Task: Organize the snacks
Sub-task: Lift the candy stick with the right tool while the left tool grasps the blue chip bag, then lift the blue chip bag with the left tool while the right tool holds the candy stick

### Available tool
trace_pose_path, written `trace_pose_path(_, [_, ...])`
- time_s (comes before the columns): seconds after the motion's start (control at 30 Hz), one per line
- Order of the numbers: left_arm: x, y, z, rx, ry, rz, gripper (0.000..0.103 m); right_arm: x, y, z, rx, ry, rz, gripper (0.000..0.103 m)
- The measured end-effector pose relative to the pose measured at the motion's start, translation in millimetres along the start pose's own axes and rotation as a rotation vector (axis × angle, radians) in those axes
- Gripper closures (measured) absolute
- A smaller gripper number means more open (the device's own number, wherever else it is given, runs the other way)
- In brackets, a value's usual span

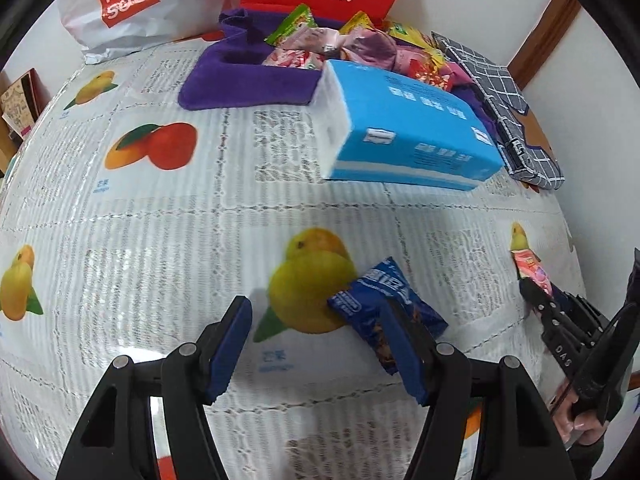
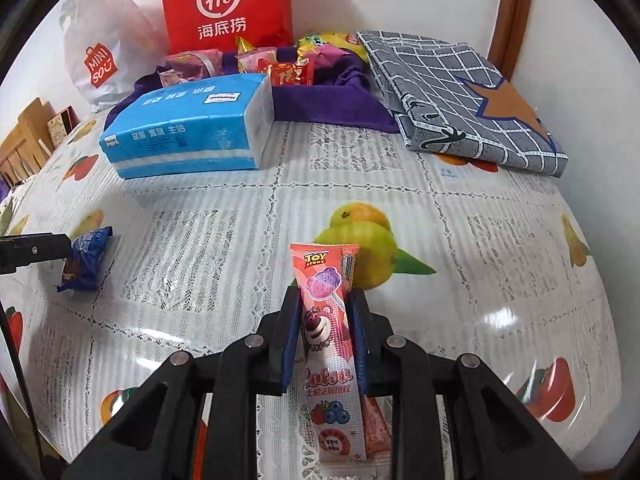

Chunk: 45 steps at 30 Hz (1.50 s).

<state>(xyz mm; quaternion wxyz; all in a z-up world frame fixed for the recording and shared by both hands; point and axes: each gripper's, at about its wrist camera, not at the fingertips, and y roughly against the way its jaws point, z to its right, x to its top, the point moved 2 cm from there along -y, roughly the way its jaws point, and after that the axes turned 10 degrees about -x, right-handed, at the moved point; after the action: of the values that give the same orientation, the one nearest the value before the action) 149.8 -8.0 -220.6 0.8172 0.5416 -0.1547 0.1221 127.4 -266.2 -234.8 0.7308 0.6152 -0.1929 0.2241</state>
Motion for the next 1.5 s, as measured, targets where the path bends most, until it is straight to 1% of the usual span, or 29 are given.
trace_pose_path(0.13, [-0.3, -4.0, 11.2, -0.005, -0.011, -0.012, 0.038, 0.4, -1.7, 1.0, 0.011, 0.0, 0.004, 0.078])
trace_pose_path(0.3, [-1.5, -6.5, 25.2, -0.031, -0.045, -0.021, 0.038, 0.1, -2.7, 2.3, 0.022, 0.002, 0.012, 0.077])
trace_pose_path(0.43, [-5.9, -16.1, 36.7, -0.027, -0.1, -0.053, 0.038, -0.2, -2.9, 3.5, 0.023, -0.002, 0.018, 0.077])
trace_pose_path(0.5, [-7.5, -18.5, 42.1, -0.012, -0.125, -0.05, 0.038, -0.4, -3.1, 3.5, 0.023, -0.003, 0.02, 0.077])
trace_pose_path(0.6, [-9.7, -21.0, 48.8, -0.024, -0.157, -0.05, 0.038, -0.7, -3.1, 2.6, 0.02, -0.001, 0.026, 0.077])
trace_pose_path(0.8, [-17.1, -24.7, 57.5, 0.039, -0.237, -0.015, 0.038, 1.1, -5.8, -0.8, 0.005, -0.005, 0.041, 0.075])
trace_pose_path(0.87, [-19.4, -24.5, 59.4, 0.068, -0.268, 0.003, 0.049, 2.4, -6.6, -1.9, 0.002, -0.007, 0.048, 0.075])
trace_pose_path(0.9, [-19.5, -24.5, 60.2, 0.073, -0.274, 0.01, 0.051, 3.1, -7.2, -2.6, -0.001, -0.006, 0.053, 0.075])
trace_pose_path(0.97, [-18.1, -23.2, 59.7, 0.061, -0.27, 0.019, 0.063, 4.2, -7.9, -3.5, -0.005, -0.009, 0.057, 0.075])
trace_pose_path(1.0, [-16.9, -22.2, 58.6, 0.052, -0.264, 0.019, 0.07, 5.2, -7.9, -3.7, -0.006, -0.01, 0.054, 0.076])
trace_pose_path(1.03, [-15.8, -21.3, 57.0, 0.043, -0.259, 0.018, 0.084, 6.2, -7.7, -3.7, -0.004, -0.011, 0.053, 0.077])
trace_pose_path(1.07, [-14.4, -19.5, 54.5, 0.017, -0.245, 0.014, 0.09, 7.1, -7.5, -3.6, 0.001, -0.013, 0.05, 0.078])
trace_pose_path(1.13, [-12.0, -19.8, 52.6, -0.005, -0.223, 0.01, 0.094, 8.4, -7.0, -3.3, 0.005, -0.013, 0.042, 0.079])
trace_pose_path(1.23, [-9.6, -16.1, 45.9, -0.009, -0.206, 0.017, 0.096, 11.1, -5.1, -4.0, 0.026, -0.014, 0.032, 0.079])
trace_pose_path(1.33, [-7.9, -11.8, 41.0, -0.032, -0.184, 0.021, 0.096, 12.7, -2.4, -7.1, 0.024, -0.005, 0.033, 0.079])
trace_pose_path(1.5, [-2.5, 0.6, 38.8, -0.035, -0.178, 0.037, 0.096, 16.4, 0.8, -11.4, 0.03, -0.004, 0.025, 0.079])
